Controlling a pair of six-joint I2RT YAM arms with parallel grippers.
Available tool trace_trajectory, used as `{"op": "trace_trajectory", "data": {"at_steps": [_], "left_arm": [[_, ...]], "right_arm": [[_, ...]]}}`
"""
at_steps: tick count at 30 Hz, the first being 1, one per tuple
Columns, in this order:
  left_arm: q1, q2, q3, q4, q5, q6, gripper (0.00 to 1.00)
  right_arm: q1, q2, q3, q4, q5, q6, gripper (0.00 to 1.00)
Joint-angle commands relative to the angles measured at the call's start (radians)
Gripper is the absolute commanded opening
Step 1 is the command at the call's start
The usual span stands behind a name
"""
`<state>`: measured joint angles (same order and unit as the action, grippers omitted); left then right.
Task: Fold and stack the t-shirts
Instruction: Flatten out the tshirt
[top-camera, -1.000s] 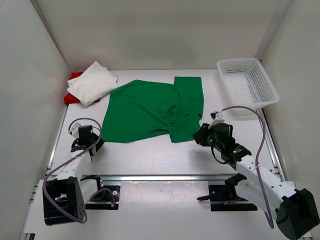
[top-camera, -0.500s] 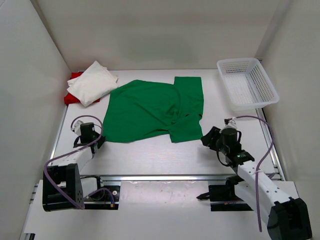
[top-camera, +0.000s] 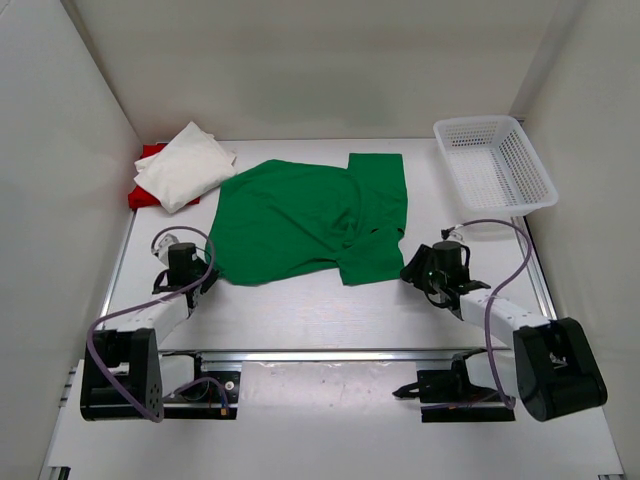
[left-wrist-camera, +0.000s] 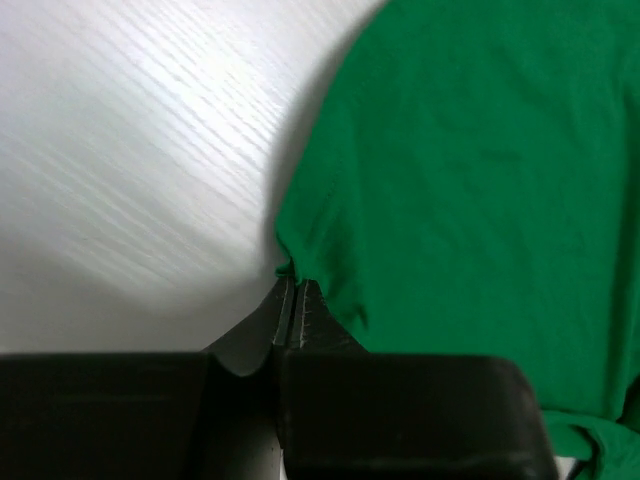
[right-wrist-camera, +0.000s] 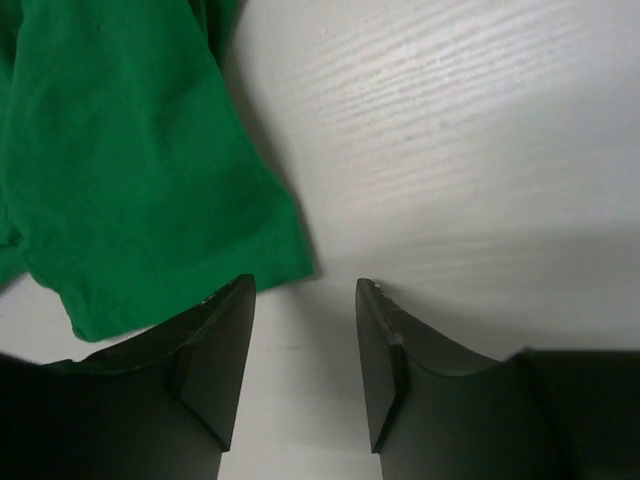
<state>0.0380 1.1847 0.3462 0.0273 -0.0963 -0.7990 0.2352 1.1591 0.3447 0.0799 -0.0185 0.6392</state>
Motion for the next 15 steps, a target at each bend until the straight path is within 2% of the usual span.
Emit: {"op": "trace_trajectory", "data": {"at_steps": [1, 5, 8, 9, 10, 13, 15], "left_arm": [[-0.053, -0.065, 0.016, -0.004, -0.043, 0.027, 0.0], [-0.081, -0.096, 0.022, -0.003, -0.074, 0.029, 0.0], [-0.085, -0.097, 0.033, -0.004, -0.065, 0.03, 0.0], [-0.09, -0.096, 0.036, -0.003, -0.062, 0.027, 0.0], [-0.095, -0.096, 0.042, -0.007, -0.059, 0.027, 0.0], [-0.136, -0.109, 0.091, -0.026, -0.059, 0.035, 0.0], [-0.17, -0.131, 0.189, -0.093, -0.045, 0.049, 0.0]], "right_arm": [[0.022, 0.071, 0.017, 0.021, 0.051, 0.0, 0.42], [0.024, 0.145, 0.04, 0.037, -0.021, -0.003, 0.29], [0.035, 0.162, 0.057, 0.027, -0.017, -0.001, 0.12], [0.033, 0.156, 0.059, 0.027, -0.015, 0.0, 0.04], [0.03, 0.145, 0.065, 0.02, -0.014, -0.009, 0.01], [0.052, 0.012, 0.091, -0.017, 0.018, -0.021, 0.0], [0.119, -0.118, 0.157, -0.133, 0.116, -0.047, 0.0]]}}
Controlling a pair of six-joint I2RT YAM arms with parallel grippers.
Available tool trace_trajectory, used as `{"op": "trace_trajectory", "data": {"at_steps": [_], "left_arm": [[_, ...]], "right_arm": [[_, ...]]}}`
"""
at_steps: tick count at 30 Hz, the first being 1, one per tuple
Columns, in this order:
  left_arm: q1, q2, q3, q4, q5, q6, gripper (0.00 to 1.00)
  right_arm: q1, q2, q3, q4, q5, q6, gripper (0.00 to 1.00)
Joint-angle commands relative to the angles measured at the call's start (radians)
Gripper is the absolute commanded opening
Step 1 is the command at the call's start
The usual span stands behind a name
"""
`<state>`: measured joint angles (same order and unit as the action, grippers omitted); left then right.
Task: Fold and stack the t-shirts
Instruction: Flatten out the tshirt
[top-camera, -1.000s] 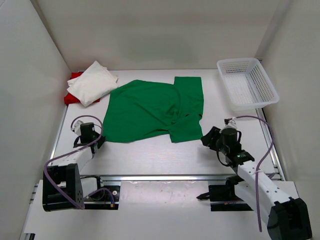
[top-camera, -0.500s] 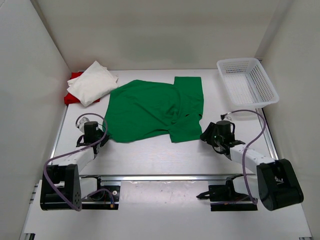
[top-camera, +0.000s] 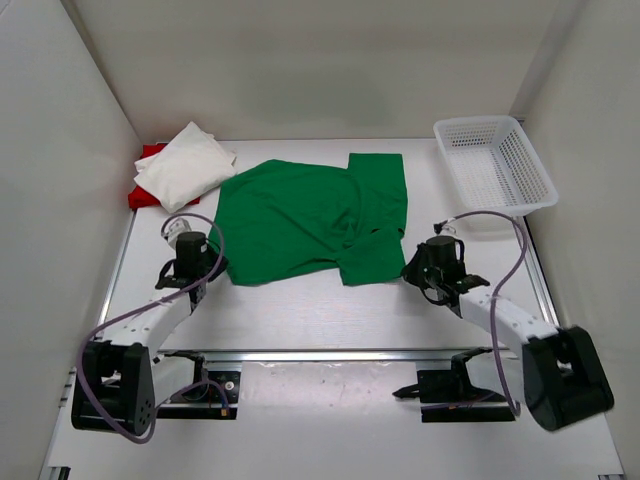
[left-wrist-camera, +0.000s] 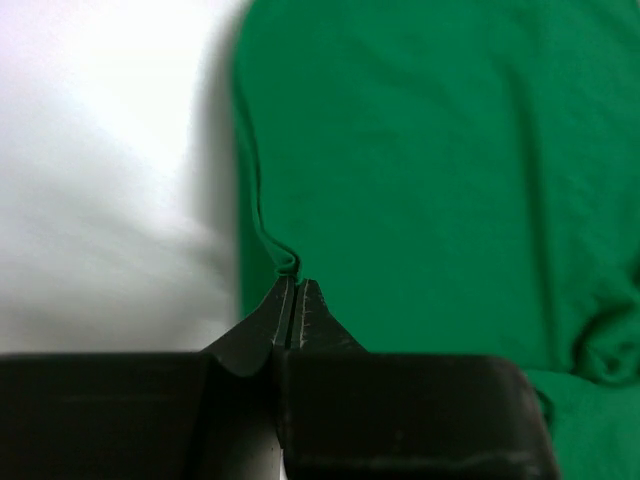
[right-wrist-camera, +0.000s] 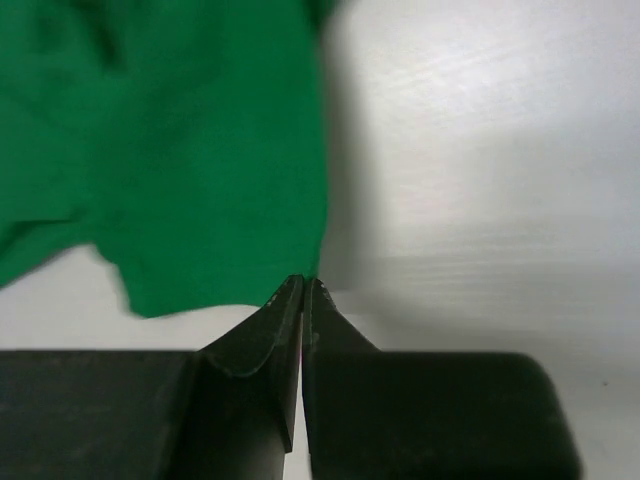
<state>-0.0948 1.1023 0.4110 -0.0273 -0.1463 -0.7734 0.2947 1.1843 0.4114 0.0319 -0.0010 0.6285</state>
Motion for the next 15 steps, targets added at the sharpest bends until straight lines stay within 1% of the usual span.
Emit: {"op": "trace_trajectory", "data": {"at_steps": [1, 3, 4, 5, 6, 7, 8, 9, 10, 11, 12, 13, 14, 15], "left_arm": [[-0.04, -0.055, 0.155, -0.057, 0.034, 0.046, 0.0], [-0.048, -0.062, 0.318, -0.133, 0.076, 0.068, 0.0], [-0.033, -0.061, 0.418, -0.182, 0.12, 0.085, 0.0], [-0.005, -0.056, 0.466, -0.197, 0.181, 0.092, 0.0], [0.036, -0.055, 0.559, -0.224, 0.259, 0.089, 0.0], [0.084, -0.048, 0.656, -0.247, 0.289, 0.086, 0.0], [0.092, -0.047, 0.742, -0.266, 0.335, 0.08, 0.0], [0.148, -0.044, 0.785, -0.275, 0.353, 0.072, 0.0], [0.168, -0.045, 0.871, -0.293, 0.353, 0.072, 0.0], [0.184, -0.041, 0.912, -0.299, 0.352, 0.077, 0.0], [0.193, -0.036, 0.995, -0.333, 0.344, 0.08, 0.0], [0.216, -0.015, 1.084, -0.353, 0.346, 0.077, 0.0], [0.242, 0.002, 1.156, -0.385, 0.352, 0.071, 0.0], [0.251, 0.014, 1.201, -0.39, 0.35, 0.074, 0.0]], "right_arm": [[0.072, -0.182, 0.148, -0.119, 0.123, -0.045, 0.0], [0.127, -0.283, 0.298, -0.234, 0.224, -0.082, 0.0], [0.145, -0.305, 0.338, -0.292, 0.245, -0.096, 0.0], [0.153, -0.31, 0.44, -0.323, 0.287, -0.119, 0.0], [0.176, -0.307, 0.536, -0.37, 0.332, -0.142, 0.01], [0.201, -0.299, 0.588, -0.409, 0.351, -0.173, 0.0], [0.231, -0.281, 0.695, -0.434, 0.405, -0.188, 0.0], [0.25, -0.269, 0.795, -0.444, 0.456, -0.231, 0.0], [0.283, -0.238, 0.907, -0.454, 0.504, -0.275, 0.0], [0.303, -0.218, 0.958, -0.467, 0.525, -0.3, 0.0], [0.326, -0.175, 1.084, -0.493, 0.567, -0.347, 0.0], [0.337, -0.114, 1.228, -0.527, 0.553, -0.393, 0.0], [0.345, -0.056, 1.307, -0.576, 0.53, -0.423, 0.0], [0.339, -0.022, 1.465, -0.592, 0.524, -0.444, 0.0]]}}
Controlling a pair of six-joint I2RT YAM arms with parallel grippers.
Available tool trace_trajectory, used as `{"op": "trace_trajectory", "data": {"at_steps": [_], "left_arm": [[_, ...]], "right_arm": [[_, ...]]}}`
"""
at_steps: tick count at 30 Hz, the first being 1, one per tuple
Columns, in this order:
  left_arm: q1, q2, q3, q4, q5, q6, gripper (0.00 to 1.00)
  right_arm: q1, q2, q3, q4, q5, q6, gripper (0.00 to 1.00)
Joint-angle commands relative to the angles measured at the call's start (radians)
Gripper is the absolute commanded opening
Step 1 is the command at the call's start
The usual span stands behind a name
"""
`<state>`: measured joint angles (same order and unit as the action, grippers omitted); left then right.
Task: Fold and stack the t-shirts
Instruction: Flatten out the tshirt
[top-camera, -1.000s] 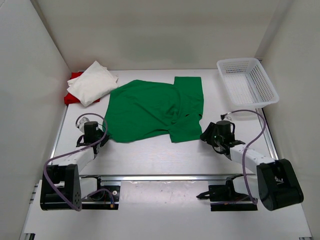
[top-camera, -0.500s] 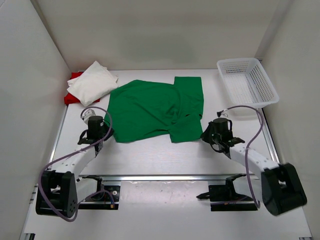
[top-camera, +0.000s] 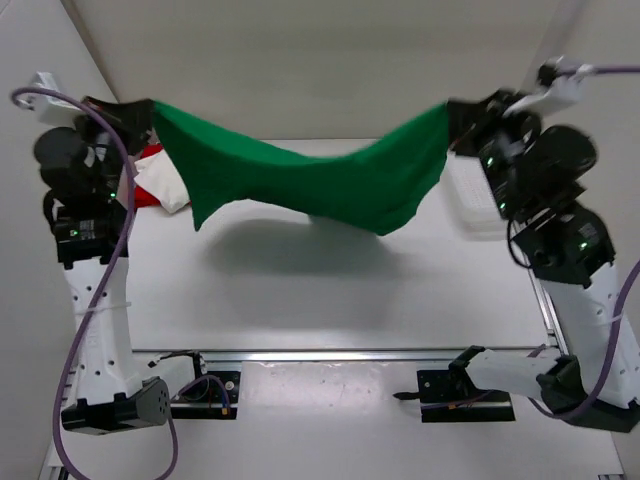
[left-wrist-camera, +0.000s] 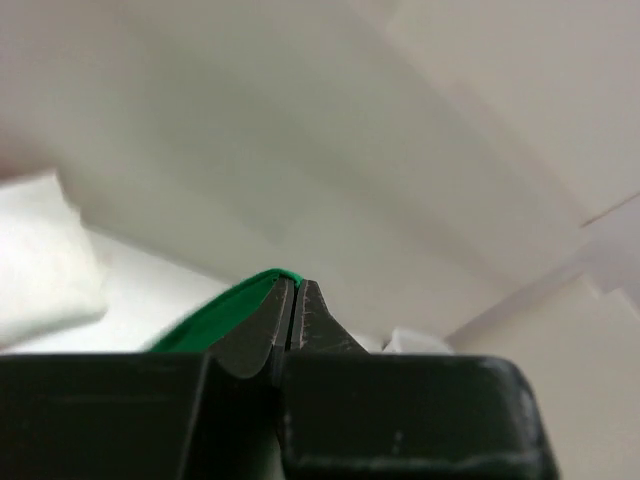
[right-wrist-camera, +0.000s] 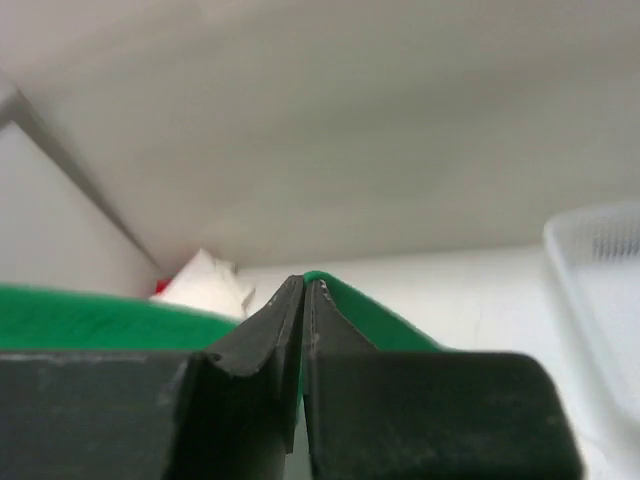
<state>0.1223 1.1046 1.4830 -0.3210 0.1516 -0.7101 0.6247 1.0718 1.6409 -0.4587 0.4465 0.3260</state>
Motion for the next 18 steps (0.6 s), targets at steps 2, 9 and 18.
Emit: {"op": "trace_trajectory", "data": {"at_steps": [2, 9, 18], "left_arm": [[0.033, 0.053, 0.257, -0.133, 0.043, 0.003, 0.0], [-0.016, 0.127, 0.228, -0.107, -0.042, 0.008, 0.0], [-0.15, 0.328, 0.049, 0.002, -0.15, 0.037, 0.0]], "right_arm": [[-0.003, 0.231, 0.525, -0.155, 0.041, -0.217, 0.0], [-0.111, 0.445, 0.729, -0.037, -0.08, -0.346, 0.0], [-0.559, 0.784, 0.801, -0.089, -0.627, -0.133, 0.0]]}}
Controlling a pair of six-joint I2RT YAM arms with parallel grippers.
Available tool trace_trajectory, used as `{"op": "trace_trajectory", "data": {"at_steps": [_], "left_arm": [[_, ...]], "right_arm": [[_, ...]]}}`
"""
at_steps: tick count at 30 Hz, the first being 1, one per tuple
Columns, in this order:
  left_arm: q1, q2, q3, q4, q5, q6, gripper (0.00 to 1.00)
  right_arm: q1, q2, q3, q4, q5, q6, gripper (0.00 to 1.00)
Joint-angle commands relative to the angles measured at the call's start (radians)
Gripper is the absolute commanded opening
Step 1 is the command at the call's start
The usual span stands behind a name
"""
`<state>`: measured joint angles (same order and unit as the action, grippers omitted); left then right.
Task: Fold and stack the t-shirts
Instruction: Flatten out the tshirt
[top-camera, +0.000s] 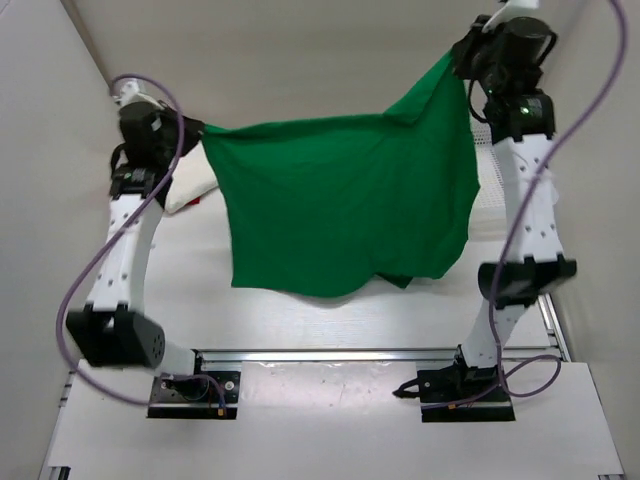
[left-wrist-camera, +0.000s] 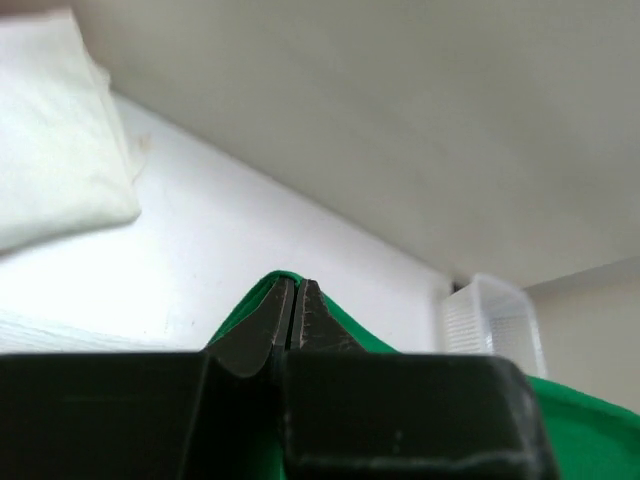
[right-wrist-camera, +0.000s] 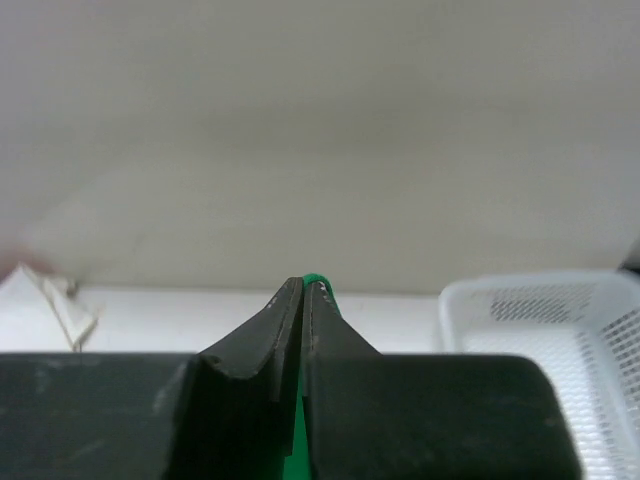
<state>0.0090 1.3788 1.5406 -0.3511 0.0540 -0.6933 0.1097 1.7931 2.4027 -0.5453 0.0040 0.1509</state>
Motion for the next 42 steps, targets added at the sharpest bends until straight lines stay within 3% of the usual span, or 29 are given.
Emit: {"op": "trace_trajectory", "data": {"at_steps": [1, 6, 12, 14, 17, 22, 27, 32, 38, 42], "left_arm": [[-0.047, 0.11, 0.018, 0.031, -0.051, 0.02, 0.0], [-0.083, 0.341, 0.332, -0.049, -0.072, 0.025, 0.0], [-0.055, 0.473, 0.688, -0.114, -0.059, 0.0, 0.0], [-0.043, 0.47, 0.731, -0.115, -0.062, -0.009, 0.0], [-0.011, 0.419, 0.675, -0.062, -0.06, -0.015, 0.0], [0.031, 0.309, 0.467, 0.015, -0.059, -0.002, 0.0], [0.045, 0.204, 0.228, 0.07, -0.066, 0.02, 0.0], [0.054, 0.001, -0.219, 0.198, -0.078, 0.005, 0.0], [0.06, -0.176, -0.686, 0.254, -0.083, -0.021, 0.0], [0.114, -0.262, -0.903, 0.255, -0.022, -0.031, 0.0]], "right_arm": [[-0.066, 0.118, 0.07, 0.005, -0.209, 0.053, 0.0], [-0.108, 0.218, 0.124, 0.117, -0.242, 0.099, 0.0], [-0.139, 0.132, 0.165, 0.316, -0.217, 0.14, 0.0], [-0.16, 0.106, 0.167, 0.356, -0.239, 0.165, 0.0], [-0.182, 0.069, 0.162, 0.363, -0.272, 0.183, 0.0], [-0.15, -0.02, 0.03, 0.242, -0.256, 0.107, 0.0], [-0.116, -0.214, -0.479, 0.297, -0.167, 0.047, 0.0], [-0.091, -0.487, -1.05, 0.401, -0.118, 0.082, 0.0], [-0.055, -0.744, -1.544, 0.39, -0.133, 0.194, 0.0], [-0.042, -0.926, -1.792, 0.247, -0.121, 0.275, 0.0]]}}
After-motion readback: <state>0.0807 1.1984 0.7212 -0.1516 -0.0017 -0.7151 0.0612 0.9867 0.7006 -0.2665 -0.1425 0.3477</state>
